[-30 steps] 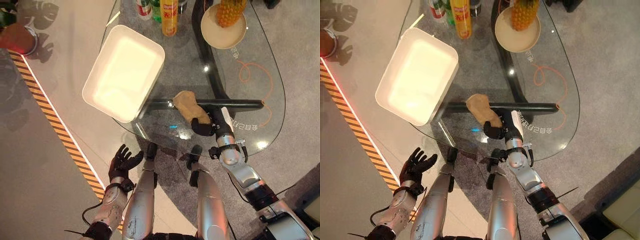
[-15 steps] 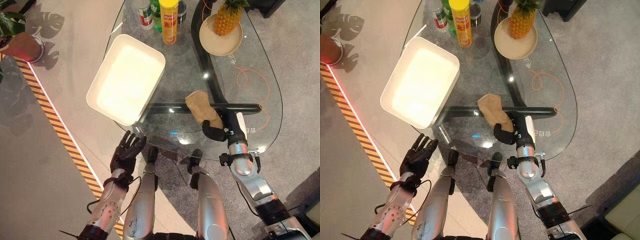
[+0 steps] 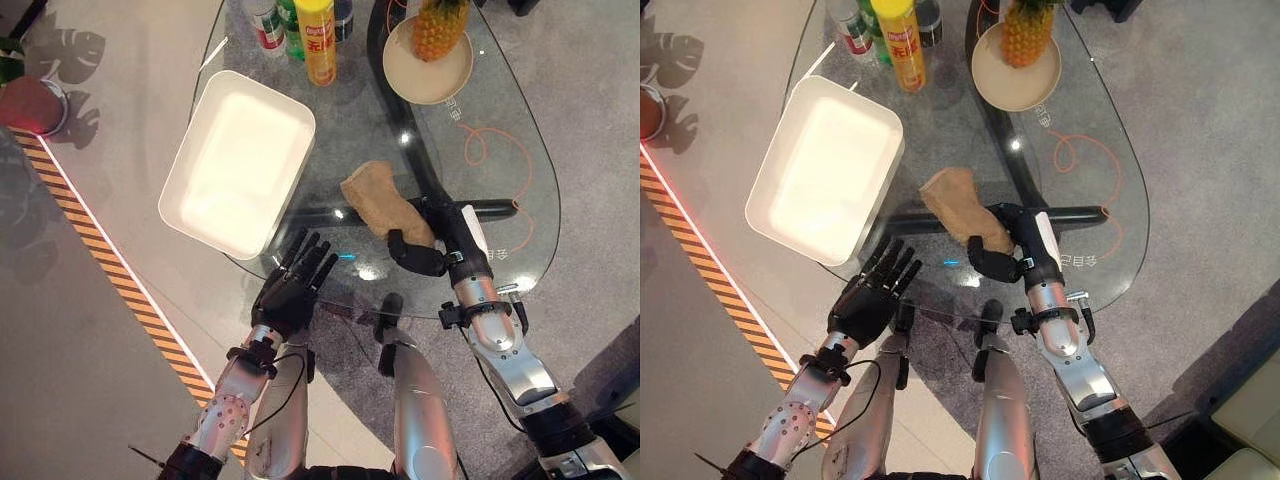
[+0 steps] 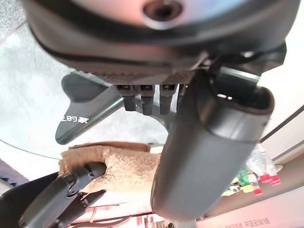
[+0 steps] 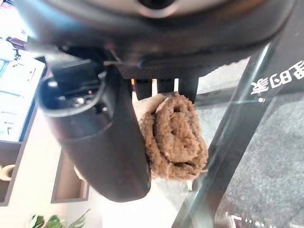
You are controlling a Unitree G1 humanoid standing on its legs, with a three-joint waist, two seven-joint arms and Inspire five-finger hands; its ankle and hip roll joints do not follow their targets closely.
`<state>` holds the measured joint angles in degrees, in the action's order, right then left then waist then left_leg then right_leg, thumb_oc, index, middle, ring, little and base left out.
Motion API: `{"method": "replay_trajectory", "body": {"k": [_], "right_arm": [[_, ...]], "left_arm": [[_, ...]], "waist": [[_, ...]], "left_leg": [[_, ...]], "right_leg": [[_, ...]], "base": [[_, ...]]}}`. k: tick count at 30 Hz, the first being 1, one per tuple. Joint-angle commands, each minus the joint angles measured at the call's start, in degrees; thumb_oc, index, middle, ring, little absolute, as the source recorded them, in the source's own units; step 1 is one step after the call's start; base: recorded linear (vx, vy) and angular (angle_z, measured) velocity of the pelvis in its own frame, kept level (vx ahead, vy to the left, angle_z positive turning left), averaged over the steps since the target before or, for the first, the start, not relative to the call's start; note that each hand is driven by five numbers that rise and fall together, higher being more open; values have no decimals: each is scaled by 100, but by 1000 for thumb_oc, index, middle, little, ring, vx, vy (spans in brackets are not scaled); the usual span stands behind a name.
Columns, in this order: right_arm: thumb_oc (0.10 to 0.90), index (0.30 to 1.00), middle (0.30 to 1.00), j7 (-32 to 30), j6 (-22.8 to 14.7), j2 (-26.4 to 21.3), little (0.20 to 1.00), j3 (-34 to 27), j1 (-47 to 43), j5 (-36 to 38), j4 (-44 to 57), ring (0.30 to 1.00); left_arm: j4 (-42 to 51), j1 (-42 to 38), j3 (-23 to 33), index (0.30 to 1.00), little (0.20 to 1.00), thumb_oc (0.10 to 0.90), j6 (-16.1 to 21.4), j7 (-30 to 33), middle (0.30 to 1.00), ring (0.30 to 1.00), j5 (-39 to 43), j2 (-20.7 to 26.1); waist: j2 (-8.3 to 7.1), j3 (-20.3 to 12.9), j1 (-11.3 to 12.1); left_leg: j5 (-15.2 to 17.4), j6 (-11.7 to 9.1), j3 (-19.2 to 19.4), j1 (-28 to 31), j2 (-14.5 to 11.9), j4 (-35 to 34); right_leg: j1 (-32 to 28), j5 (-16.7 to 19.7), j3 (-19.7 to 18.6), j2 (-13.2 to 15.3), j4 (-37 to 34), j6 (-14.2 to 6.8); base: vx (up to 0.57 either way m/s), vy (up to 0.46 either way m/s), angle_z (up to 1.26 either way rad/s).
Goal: Wipe the table with a cloth and put it in the basket.
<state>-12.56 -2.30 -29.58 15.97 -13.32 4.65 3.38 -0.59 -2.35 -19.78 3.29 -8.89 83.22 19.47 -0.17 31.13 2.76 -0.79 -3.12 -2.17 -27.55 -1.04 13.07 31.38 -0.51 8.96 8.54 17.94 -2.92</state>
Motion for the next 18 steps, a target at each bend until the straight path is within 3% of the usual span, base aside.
{"method": "replay_trajectory", "body": {"k": [1,10,18], "right_arm": [[100,300,300,246,-937,-221,200,170,-427,167,1315,300],[100,300,300,681,-784,-137,200,865,-650,-14,1349,300],[100,300,300,660,-694,-157,200,1086,-721,-111,1384,300]], "left_arm": [[1008,228,27,900,900,800,-107,-721,900,900,307,69],[1146,-38,-206,900,900,800,-169,-1360,900,900,1080,43],[1259,-143,-216,900,900,800,-32,-1615,900,900,1123,85]], "waist": [[-86,-133,-153],[-82,-133,-166],[-97,-133,-165]], "left_leg": [[221,448,653,-150,370,482],[211,452,684,-197,400,485],[178,448,657,-198,411,433]], "right_leg": [[-441,179,41,-418,-401,59],[-370,223,-42,-379,-417,39],[-345,245,-94,-390,-439,34]], "base": [[2,31,-1],[0,4,0],[0,0,0]]}}
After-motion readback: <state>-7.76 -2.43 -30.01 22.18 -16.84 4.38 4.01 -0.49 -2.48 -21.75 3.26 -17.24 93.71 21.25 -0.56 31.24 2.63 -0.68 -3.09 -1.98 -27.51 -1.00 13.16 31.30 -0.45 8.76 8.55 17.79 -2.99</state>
